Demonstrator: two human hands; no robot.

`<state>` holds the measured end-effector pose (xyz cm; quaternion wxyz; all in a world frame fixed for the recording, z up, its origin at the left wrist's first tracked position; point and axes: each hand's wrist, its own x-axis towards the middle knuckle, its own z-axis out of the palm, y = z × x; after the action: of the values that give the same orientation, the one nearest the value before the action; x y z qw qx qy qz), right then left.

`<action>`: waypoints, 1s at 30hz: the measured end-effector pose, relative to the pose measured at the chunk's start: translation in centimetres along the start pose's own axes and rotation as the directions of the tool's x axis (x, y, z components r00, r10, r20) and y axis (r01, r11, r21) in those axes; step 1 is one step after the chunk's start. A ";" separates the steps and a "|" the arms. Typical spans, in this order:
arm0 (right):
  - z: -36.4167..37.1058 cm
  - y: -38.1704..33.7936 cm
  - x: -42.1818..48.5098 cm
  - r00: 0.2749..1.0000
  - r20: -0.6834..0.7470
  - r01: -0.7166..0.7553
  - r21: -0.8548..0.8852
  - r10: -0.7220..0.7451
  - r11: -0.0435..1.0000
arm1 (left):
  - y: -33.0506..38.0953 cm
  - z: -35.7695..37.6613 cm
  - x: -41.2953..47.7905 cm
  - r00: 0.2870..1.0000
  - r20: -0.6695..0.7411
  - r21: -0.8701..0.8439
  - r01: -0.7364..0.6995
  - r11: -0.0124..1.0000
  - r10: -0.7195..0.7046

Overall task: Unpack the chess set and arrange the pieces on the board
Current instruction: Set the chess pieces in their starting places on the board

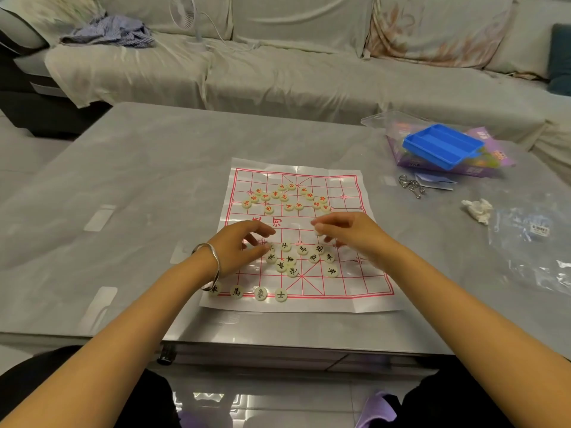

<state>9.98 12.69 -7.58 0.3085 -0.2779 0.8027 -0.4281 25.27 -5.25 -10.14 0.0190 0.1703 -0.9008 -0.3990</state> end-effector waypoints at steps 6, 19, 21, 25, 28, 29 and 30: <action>0.4 2.1 -4.5 0.995 0.017 -0.096 0.137 0.094 0.986 | 0.0 0.4 -0.5 0.999 -0.028 0.022 -0.020 1.000 0.021; 3.0 4.0 -4.7 0.997 -0.024 0.070 -0.247 -0.079 0.967 | -0.1 0.5 -1.0 0.999 -0.050 0.060 -0.016 0.998 0.019; 2.4 4.0 -4.8 0.996 0.048 0.084 -0.273 -0.074 0.958 | -0.1 0.4 -1.0 0.999 -0.046 0.067 -0.017 0.998 0.020; 2.1 4.1 -5.4 0.981 0.145 0.170 -0.351 -0.126 0.921 | 0.0 0.2 -1.2 0.999 -0.045 0.073 -0.010 0.997 0.014; 2.7 4.3 -5.5 0.980 0.127 0.191 -0.376 -0.154 0.907 | -0.1 0.2 -1.3 0.999 -0.037 0.078 -0.003 0.997 0.006; 3.0 4.3 -5.6 0.979 0.120 0.199 -0.384 -0.165 0.901 | 0.0 0.2 -1.4 0.999 -0.032 0.077 -0.008 0.997 0.010; 3.3 4.3 -5.6 0.978 0.114 0.207 -0.395 -0.176 0.895 | 0.0 0.3 -1.5 0.999 -0.029 0.075 -0.019 0.997 0.022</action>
<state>15.28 16.97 -11.32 0.2308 -0.4291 0.8304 -0.2703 26.63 -4.56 -10.14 0.0302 0.1677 -0.9163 -0.3624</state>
